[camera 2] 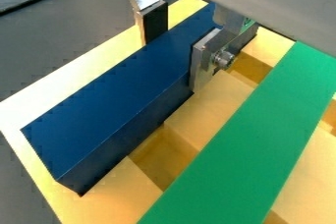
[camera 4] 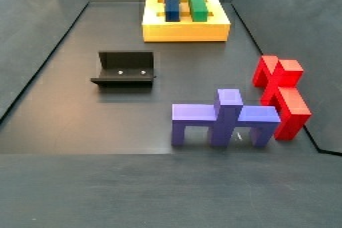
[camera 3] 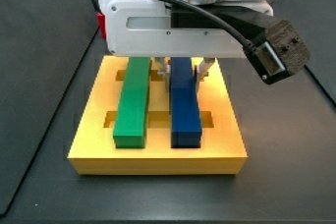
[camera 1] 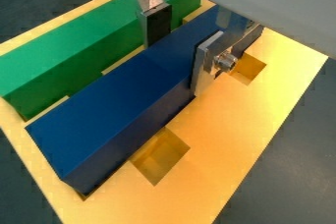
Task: Pick up the blue object. Move up. Move to above the board. Insert the blue object.
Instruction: Insert the blue object.
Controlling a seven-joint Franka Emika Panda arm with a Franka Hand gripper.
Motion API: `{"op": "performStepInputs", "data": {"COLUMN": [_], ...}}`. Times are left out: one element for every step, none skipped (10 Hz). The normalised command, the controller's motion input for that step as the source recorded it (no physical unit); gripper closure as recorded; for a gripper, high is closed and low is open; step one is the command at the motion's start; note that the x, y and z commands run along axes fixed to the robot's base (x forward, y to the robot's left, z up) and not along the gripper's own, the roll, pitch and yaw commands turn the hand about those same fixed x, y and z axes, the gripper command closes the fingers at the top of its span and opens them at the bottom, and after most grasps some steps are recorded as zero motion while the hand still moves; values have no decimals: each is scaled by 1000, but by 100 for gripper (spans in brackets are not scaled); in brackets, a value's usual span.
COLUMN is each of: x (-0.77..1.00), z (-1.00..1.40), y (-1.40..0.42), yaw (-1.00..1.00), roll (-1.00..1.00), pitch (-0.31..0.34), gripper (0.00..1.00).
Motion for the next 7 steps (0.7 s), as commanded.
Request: {"op": "performStepInputs", "data": {"x": [83, 57, 0, 0, 0, 0, 0], "z": [-57, -117, -189, -337, -300, 0, 0], "y": [117, -91, -91, -123, -109, 0, 0], "yaw": [0, 0, 0, 40, 9, 0, 0], "roll": [140, 161, 166, 261, 257, 14, 0], "pitch": [67, 11, 0, -40, -44, 0, 0], "gripper": [100, 100, 100, 100, 100, 100, 100]}}
